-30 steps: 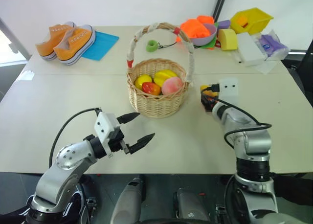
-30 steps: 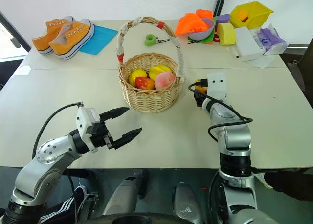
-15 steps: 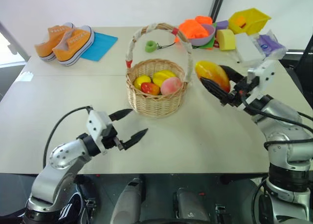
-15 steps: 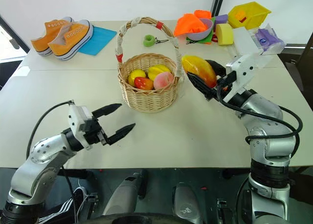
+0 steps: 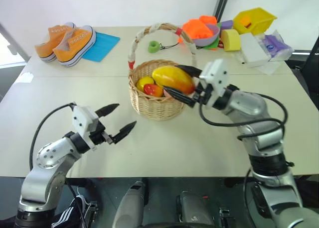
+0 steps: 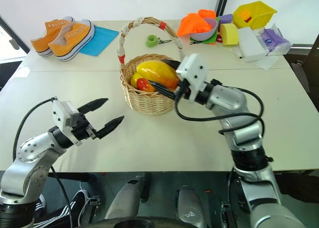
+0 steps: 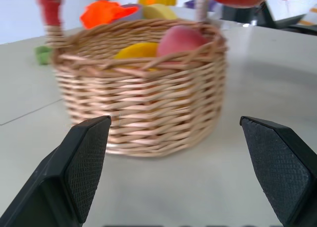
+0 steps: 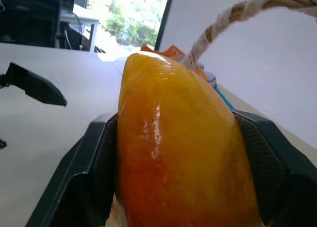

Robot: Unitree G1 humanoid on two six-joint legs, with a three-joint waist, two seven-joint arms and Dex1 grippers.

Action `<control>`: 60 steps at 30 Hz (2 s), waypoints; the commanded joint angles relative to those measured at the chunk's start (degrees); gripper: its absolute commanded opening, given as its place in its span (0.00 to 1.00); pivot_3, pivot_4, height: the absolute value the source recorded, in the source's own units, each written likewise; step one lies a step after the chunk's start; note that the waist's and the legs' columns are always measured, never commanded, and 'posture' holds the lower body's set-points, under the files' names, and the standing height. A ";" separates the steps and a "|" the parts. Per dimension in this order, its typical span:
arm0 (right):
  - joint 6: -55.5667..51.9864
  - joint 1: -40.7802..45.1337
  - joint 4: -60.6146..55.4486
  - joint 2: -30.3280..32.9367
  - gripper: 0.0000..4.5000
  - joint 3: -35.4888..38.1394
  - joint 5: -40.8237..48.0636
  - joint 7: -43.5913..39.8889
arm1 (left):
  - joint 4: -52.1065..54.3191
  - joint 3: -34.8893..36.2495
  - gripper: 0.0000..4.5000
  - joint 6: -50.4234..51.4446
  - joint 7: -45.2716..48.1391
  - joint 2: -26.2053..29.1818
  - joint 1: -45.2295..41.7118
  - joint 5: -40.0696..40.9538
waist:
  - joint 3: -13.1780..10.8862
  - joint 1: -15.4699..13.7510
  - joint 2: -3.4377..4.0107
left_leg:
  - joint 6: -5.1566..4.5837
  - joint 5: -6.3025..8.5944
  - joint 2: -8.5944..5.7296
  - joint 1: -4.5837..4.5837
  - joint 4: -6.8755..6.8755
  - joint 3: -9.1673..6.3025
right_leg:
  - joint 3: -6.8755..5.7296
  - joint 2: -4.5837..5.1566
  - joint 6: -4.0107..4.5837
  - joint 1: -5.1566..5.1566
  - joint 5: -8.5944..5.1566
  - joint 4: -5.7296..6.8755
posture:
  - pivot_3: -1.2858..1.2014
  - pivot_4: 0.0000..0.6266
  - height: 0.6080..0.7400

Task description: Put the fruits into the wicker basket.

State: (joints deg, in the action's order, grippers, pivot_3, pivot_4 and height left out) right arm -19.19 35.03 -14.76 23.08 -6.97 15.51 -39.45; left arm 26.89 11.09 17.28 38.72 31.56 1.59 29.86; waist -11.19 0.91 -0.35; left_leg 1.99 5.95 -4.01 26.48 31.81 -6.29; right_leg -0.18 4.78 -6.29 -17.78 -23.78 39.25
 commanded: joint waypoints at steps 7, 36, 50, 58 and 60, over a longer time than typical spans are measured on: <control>8.12 10.40 16.56 -6.78 0.63 -5.67 -12.18 7.08 | -0.96 0.47 1.00 -3.14 -3.10 -1.70 -2.29 -3.37 | 0.01 -0.15 -0.03 | 0.10 -0.07 -0.03 -0.03 0.05 -0.02 | -0.01 -0.04 -0.02 0.03 0.01 0.13 | 0.52 0.24 1.00; 0.83 -2.53 8.36 3.05 0.99 11.26 1.88 6.23 | -1.42 -3.09 1.00 -2.85 -1.05 -3.03 -2.99 -3.27 | 0.03 0.01 -0.06 | 0.06 -0.05 -0.01 -0.01 0.04 0.04 | 0.00 0.02 0.00 0.00 0.01 0.11 | 0.52 0.24 1.00; -0.26 0.13 12.91 -4.24 0.16 10.31 1.64 12.12 | 1.19 -3.21 1.00 -2.37 -2.55 -3.37 -0.65 -3.14 | 0.03 -0.12 -0.06 | 0.07 -0.06 -0.02 -0.03 0.07 -0.02 | 0.00 -0.03 -0.01 0.06 0.01 0.14 | 0.52 0.24 1.00; 0.21 -1.24 11.29 1.85 0.01 19.24 3.74 13.37 | 0.65 -4.46 1.00 -1.75 -2.25 -4.01 -2.16 -2.29 | 0.01 -0.57 -0.05 | 0.07 -0.06 -0.05 -0.02 0.08 -0.03 | -0.01 -0.01 -0.01 0.07 0.01 0.14 | 0.52 0.24 1.00; -0.19 -2.48 11.68 5.19 0.01 22.22 4.72 12.21 | 0.07 -5.63 1.00 -1.50 -2.15 -4.68 -3.41 -2.27 | 0.01 -0.88 -0.06 | 0.06 -0.05 -0.07 0.00 0.10 -0.03 | -0.01 0.01 -0.01 0.08 0.01 0.12 | 0.52 0.24 1.00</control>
State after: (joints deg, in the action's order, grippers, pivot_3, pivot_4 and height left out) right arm -20.52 32.44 -1.02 26.68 11.19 18.73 -27.02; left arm 25.92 6.40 15.99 36.21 27.24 -0.95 26.89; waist -11.18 0.02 -0.41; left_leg 2.05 5.90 -4.09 26.47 31.92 -6.31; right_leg -0.20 4.79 -6.30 -17.69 -23.77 39.36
